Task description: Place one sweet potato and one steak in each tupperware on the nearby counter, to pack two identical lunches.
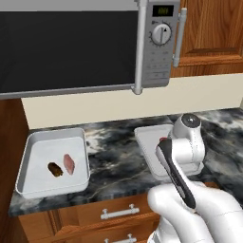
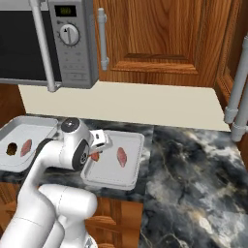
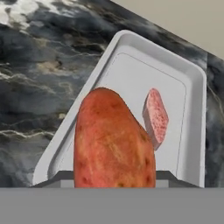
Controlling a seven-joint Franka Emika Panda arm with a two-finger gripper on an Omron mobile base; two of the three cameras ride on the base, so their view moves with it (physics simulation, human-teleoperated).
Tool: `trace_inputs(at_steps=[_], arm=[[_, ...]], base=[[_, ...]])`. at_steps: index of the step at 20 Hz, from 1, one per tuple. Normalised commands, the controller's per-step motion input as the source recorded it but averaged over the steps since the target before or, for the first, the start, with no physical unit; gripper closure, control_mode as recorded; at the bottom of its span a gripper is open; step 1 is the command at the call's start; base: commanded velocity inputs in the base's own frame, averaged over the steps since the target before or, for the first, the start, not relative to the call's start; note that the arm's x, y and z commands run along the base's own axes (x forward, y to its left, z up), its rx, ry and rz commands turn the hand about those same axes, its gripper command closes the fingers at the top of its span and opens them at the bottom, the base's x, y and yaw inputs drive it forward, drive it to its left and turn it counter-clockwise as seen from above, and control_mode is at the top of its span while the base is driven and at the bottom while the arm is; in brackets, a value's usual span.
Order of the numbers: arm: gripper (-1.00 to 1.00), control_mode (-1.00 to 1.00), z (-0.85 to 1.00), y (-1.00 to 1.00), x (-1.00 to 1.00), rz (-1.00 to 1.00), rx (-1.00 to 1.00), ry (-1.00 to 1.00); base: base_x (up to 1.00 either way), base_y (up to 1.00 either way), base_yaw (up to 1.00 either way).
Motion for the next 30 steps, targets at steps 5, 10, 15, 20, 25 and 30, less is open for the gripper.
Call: trace_inputs(at_steps=[5,10,15,20,25,30], arm=[[1.0,-1.0,-0.25,-0.02,0.36,0.0,0.0,0.01],[1.0,-1.0,-0.23,-0.1,0.31,0.0,0.0,0.04],[1.0,-1.0,-0.24,-0.08,0.29,0.0,0.0,0.04],[1.0,-1.0,-0.31,0.0,0.21,0.0,0.0,0.0],[1.0,-1.0,-0.31,0.0,0.2,0.0,0.0,0.0],[1.0,-1.0,-0.28,0.0,0.21,0.0,0.0,0.0]], base=[[0.0,0.0,0.0],[0.0,0.0,0.0],[0.0,0.0,0.0],[0.0,0.0,0.0],[0.0,0.0,0.0],[0.0,0.0,0.0]])
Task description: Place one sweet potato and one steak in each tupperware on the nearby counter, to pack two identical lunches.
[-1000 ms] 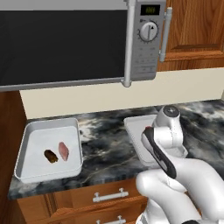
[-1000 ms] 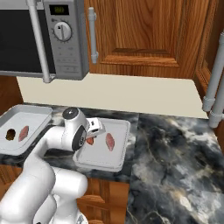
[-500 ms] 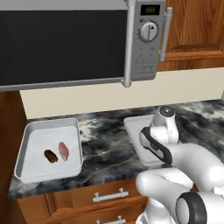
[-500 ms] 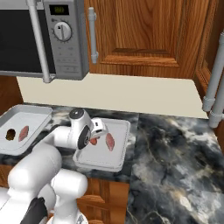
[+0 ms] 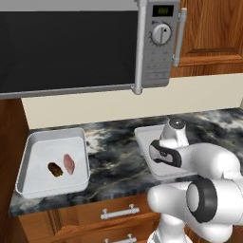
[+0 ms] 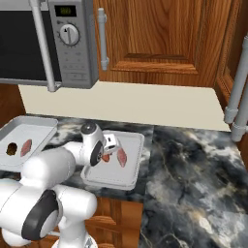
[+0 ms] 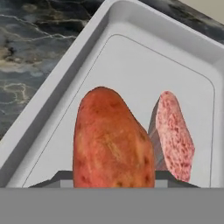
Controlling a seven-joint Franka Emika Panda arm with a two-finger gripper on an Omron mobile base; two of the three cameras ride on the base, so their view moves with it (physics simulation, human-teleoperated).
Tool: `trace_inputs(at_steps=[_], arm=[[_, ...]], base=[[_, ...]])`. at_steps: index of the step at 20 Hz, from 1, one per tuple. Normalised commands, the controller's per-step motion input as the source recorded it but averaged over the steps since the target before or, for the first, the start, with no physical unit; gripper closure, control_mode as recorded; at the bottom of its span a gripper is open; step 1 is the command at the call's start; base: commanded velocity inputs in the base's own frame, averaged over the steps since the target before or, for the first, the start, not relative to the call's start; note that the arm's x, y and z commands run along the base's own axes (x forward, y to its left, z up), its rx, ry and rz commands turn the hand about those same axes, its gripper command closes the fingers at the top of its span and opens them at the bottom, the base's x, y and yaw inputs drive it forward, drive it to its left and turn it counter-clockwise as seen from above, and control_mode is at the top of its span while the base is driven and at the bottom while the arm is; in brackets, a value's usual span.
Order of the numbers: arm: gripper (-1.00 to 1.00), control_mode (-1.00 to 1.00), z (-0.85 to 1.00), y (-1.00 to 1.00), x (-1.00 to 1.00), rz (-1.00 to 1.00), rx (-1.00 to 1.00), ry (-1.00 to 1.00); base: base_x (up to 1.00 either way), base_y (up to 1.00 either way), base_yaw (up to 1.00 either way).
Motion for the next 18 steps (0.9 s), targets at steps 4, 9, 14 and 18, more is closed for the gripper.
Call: trace_inputs(at_steps=[4,9,14,18], arm=[[1.0,-1.0,-0.28,0.0,0.24,0.0,0.0,0.0],[-1.0,-1.0,-0.21,0.0,0.27,0.0,0.0,0.0],[-1.0,-1.0,-0.02,-0.1,0.25,0.0,0.0,0.0],[-1.0,-1.0,0.0,-0.07,0.07,-0.02,0.0,0.03]], base=[[0.0,0.0,0.0],[0.0,0.0,0.0],[0.0,0.0,0.0],[0.0,0.0,0.0]])
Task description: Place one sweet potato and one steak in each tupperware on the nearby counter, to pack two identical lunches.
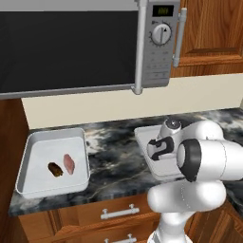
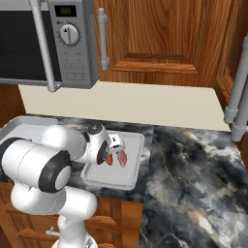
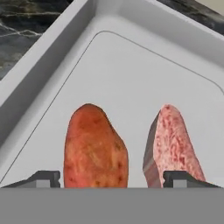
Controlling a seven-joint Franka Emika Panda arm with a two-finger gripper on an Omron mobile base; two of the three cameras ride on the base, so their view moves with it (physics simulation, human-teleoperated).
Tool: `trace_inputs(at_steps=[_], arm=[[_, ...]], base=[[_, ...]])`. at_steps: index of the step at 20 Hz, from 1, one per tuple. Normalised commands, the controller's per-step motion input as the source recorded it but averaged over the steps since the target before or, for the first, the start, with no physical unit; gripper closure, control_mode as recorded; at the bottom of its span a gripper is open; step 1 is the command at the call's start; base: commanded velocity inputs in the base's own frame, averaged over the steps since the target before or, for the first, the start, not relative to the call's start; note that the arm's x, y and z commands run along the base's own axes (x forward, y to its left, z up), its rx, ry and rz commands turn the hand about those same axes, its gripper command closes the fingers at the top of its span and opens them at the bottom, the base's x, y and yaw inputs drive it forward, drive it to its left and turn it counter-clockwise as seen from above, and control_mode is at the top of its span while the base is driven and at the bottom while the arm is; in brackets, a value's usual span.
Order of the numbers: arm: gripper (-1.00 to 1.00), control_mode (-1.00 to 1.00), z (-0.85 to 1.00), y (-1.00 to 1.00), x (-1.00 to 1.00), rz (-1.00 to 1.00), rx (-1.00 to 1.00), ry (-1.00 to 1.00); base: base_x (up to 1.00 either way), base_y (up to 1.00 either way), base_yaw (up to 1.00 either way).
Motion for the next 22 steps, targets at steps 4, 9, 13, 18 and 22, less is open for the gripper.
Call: trace_inputs(at_steps=[4,9,13,18,22], arm=[[-1.0,-1.0,0.07,0.0,-0.13,-0.02,0.0,0.03],[-1.0,-1.0,0.49,-0.01,-0.91,-0.02,0.0,0.01],[-1.0,-1.0,0.89,0.0,-0.89,-0.02,0.0,-0.05],[-1.0,-1.0,1.0,0.0,-0.65,0.0,0.0,-0.14],[-1.0,-1.0,0.96,0.11,-0.67,-0.02,0.0,-0.24]], base=[[0.0,0.0,0.0],[0.0,0.0,0.0],[0.0,0.0,0.0],[0.0,0.0,0.0],[0.0,0.0,0.0]])
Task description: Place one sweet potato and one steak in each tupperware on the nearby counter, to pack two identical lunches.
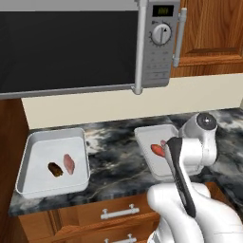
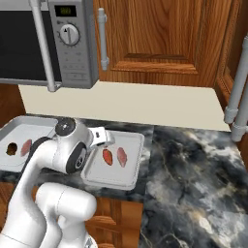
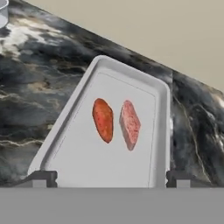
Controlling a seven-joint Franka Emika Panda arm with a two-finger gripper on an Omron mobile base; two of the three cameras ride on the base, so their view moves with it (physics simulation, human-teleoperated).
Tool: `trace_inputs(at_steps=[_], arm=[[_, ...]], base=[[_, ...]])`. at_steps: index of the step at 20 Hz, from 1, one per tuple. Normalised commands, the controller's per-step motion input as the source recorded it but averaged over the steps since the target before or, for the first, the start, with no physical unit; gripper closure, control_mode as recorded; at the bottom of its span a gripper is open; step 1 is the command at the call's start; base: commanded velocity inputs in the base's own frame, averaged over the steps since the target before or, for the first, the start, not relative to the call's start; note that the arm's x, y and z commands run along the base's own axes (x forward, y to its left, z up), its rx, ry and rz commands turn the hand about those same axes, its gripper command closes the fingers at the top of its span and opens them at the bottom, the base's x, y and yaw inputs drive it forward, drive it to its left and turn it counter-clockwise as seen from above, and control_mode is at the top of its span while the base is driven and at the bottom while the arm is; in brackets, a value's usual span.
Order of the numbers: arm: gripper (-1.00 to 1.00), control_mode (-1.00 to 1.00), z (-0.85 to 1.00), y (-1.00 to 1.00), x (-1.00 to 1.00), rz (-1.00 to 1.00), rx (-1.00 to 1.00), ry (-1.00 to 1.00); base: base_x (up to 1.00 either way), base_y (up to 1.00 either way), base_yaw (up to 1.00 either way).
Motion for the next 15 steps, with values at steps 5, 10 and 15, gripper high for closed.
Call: trace_inputs(at_steps=[5,10,15], arm=[[-1.0,-1.0,0.91,0.47,-0.77,0.0,0.0,-0.46],[-1.0,-1.0,0.58,0.57,-0.79,0.0,-0.06,-0.42],[-1.0,-1.0,0.02,0.58,-0.72,0.0,-0.11,-0.34]], base=[[0.0,0.0,0.0],[0.0,0.0,0.0],[0.0,0.0,0.0]])
